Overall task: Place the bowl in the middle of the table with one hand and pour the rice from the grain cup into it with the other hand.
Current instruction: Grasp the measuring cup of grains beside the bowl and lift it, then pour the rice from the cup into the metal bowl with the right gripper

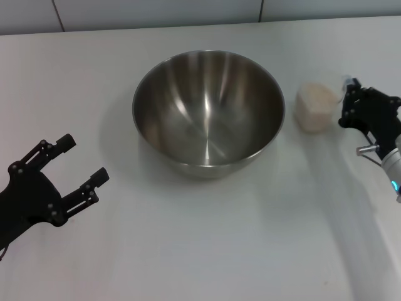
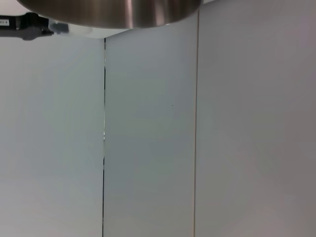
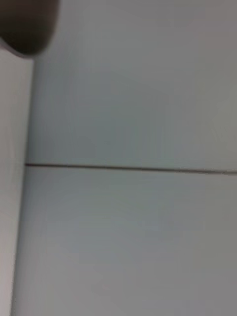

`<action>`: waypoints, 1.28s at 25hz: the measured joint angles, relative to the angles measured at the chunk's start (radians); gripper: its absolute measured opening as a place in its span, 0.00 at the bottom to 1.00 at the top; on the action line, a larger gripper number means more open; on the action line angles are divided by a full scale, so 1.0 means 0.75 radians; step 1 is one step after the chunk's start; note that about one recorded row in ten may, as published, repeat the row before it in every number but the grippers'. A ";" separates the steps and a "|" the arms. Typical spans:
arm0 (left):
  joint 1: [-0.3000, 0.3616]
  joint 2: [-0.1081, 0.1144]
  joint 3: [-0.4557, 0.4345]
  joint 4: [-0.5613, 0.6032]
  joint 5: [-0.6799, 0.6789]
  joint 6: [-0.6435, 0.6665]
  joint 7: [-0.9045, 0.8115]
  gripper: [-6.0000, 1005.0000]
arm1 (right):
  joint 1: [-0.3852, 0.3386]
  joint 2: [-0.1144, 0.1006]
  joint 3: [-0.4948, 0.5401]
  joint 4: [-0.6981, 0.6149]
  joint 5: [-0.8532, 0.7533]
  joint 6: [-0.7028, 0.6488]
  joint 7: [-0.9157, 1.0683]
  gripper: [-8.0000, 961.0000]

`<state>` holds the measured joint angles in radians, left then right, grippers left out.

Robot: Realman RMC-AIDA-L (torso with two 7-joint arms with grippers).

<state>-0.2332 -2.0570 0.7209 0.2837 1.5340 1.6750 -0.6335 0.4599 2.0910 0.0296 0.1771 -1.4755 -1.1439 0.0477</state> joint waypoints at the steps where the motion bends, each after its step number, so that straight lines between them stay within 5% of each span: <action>1: 0.000 0.000 0.000 0.000 0.000 0.000 0.000 0.83 | -0.005 0.001 0.014 0.003 0.000 -0.020 0.000 0.02; 9: 0.000 0.000 0.000 0.000 0.004 0.000 0.000 0.83 | 0.001 -0.008 0.100 0.003 0.001 -0.218 0.021 0.02; 26: 0.000 0.000 0.000 0.000 0.008 -0.004 0.000 0.83 | 0.105 -0.013 0.096 -0.038 -0.007 -0.227 0.088 0.02; 32: 0.000 0.001 0.003 0.000 0.009 -0.017 -0.001 0.83 | 0.156 -0.013 0.085 -0.064 -0.227 -0.226 0.242 0.02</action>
<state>-0.2331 -2.0565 0.7233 0.2837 1.5406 1.6620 -0.6341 0.5769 2.0815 0.0934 0.1288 -1.6460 -1.3138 0.2289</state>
